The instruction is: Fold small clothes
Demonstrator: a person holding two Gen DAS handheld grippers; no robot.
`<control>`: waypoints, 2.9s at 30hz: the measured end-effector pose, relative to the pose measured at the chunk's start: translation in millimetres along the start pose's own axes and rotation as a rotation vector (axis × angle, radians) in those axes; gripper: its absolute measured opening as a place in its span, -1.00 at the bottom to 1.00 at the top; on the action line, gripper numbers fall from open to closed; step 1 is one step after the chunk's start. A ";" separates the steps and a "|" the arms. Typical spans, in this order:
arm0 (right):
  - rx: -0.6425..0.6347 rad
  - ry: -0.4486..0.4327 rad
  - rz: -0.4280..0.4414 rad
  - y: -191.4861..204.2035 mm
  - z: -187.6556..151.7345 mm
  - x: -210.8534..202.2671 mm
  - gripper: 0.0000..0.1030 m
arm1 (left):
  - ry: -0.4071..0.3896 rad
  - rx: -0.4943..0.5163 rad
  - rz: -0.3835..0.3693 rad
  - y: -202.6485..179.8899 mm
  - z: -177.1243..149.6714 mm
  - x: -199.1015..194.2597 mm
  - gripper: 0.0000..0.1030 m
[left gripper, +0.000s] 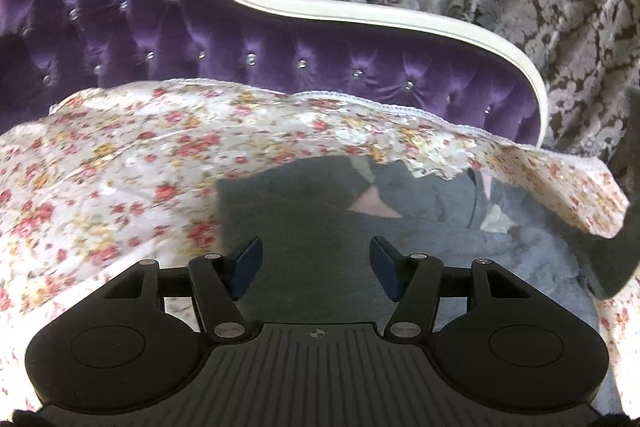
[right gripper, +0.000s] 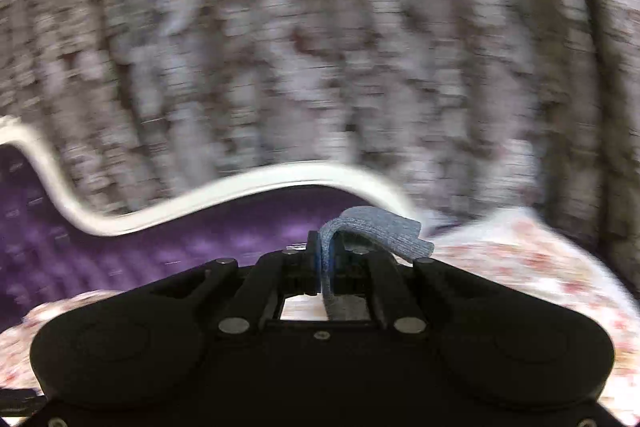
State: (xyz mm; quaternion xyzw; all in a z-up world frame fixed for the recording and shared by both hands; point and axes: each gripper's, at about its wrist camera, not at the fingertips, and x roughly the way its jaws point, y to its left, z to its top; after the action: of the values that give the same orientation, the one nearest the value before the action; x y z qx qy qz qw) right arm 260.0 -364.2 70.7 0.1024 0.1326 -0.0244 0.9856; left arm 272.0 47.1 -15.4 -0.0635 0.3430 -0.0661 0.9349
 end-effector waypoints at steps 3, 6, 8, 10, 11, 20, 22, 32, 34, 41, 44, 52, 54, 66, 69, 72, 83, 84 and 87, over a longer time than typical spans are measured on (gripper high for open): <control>-0.038 0.030 0.126 58.4 -9.0 15.0 -0.80 | 0.002 -0.027 0.003 17.5 -2.7 -4.6 0.12; -0.085 0.080 0.231 117.8 -33.5 35.0 -0.80 | 0.005 -0.053 0.009 36.2 -8.1 -8.3 0.12; -0.096 0.130 0.296 150.5 -56.9 51.2 -0.80 | 0.012 -0.065 0.011 47.0 -11.8 -9.6 0.12; -0.130 0.176 0.340 180.1 -84.3 64.0 -0.80 | 0.021 -0.077 0.013 56.4 -15.2 -9.4 0.12; -0.164 0.203 0.355 195.8 -101.7 71.4 -0.80 | 0.024 -0.081 0.014 61.2 -17.1 -9.8 0.12; -0.243 0.365 0.426 231.3 -198.1 77.9 -0.31 | 0.026 -0.069 -0.013 66.0 -20.1 -6.1 0.12; -0.227 0.363 0.430 223.7 -202.8 66.0 0.11 | 0.023 -0.056 -0.030 59.9 -17.6 -3.9 0.12; -0.158 0.348 0.318 164.1 -211.6 18.4 0.16 | 0.026 0.086 -0.131 -10.1 -14.7 21.4 0.13; -0.132 0.361 0.297 155.4 -219.0 16.5 0.16 | 0.033 0.132 -0.136 -28.3 -18.4 30.6 0.13; -0.028 0.373 0.311 137.0 -226.5 21.1 0.16 | 0.055 0.234 -0.060 -66.0 -28.5 64.7 0.13; 0.008 0.381 0.327 131.6 -230.5 24.5 0.17 | 0.043 0.258 0.001 -69.7 -27.0 75.7 0.12; 0.037 0.367 0.338 126.8 -233.3 21.8 0.17 | -0.021 0.001 -0.056 -28.1 -9.8 63.6 -0.90; 0.038 0.367 0.338 127.2 -233.3 21.8 0.17 | -0.049 -0.012 -0.059 -19.3 -7.4 52.3 -0.90; 0.050 0.372 0.342 124.6 -232.8 23.4 0.17 | 0.047 -0.130 -0.053 22.8 -28.4 53.2 -0.55; 0.050 0.372 0.342 124.7 -232.8 23.6 0.17 | 0.024 -0.126 -0.027 25.4 -26.8 44.9 -0.54; 0.048 0.373 0.340 125.6 -232.6 23.7 0.17 | -0.027 -0.111 0.062 25.9 -24.3 33.2 -0.41; 0.127 0.355 0.313 106.6 -218.6 22.9 0.19 | -0.110 -0.024 0.036 7.5 -13.5 21.1 -0.32; 0.139 0.350 0.304 101.3 -216.2 23.1 0.19 | -0.102 -0.015 0.022 4.0 -14.5 23.9 -0.30; 0.178 0.332 0.267 82.4 -206.8 27.3 0.19 | -0.051 -0.002 -0.020 -3.8 -19.4 37.8 -0.28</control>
State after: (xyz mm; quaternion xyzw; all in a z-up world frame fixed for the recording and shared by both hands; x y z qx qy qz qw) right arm 239.5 -241.2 -115.7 0.2080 0.2754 0.1119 0.9319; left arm 287.7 35.6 -53.4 -0.0694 0.3182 -0.0734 0.9426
